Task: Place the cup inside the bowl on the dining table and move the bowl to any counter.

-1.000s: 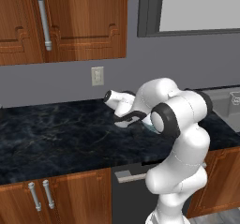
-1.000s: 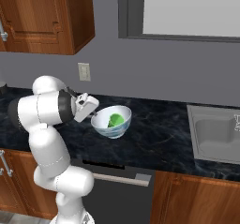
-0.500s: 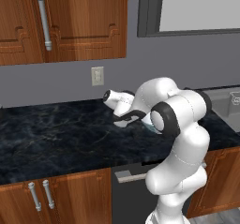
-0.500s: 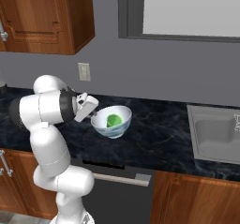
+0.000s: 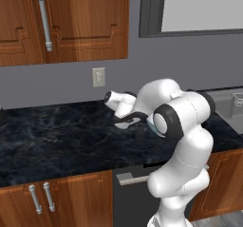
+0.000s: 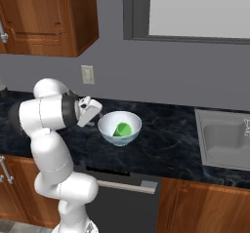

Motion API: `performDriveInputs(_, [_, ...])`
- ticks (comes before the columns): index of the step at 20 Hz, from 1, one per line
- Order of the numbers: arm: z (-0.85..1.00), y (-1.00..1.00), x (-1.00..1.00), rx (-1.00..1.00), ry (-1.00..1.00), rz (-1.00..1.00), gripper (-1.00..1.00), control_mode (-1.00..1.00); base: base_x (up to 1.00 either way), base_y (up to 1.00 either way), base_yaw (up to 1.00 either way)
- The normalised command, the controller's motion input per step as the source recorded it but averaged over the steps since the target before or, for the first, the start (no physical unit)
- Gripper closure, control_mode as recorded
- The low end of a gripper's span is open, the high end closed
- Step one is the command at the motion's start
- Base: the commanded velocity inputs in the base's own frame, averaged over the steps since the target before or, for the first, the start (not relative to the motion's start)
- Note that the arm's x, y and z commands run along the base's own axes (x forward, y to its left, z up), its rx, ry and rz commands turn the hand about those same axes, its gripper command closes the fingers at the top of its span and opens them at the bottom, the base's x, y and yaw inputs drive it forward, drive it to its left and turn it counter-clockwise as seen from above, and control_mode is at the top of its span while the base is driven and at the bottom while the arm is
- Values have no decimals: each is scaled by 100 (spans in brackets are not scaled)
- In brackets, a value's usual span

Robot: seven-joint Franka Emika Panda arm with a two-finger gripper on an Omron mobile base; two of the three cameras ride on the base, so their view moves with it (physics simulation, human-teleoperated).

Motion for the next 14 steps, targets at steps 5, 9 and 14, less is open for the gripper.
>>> performDriveInputs(5, [30, -2, -33, 0, 0, -3, -100, -100, 0, 0, 0])
performDriveInputs(9, [38, -1, -22, 0, 0, -3, -100, -100, 0, 0, 0])
performDriveInputs(14, [38, -4, -31, 0, 0, -4, -100, -100, 0, 0, 0])
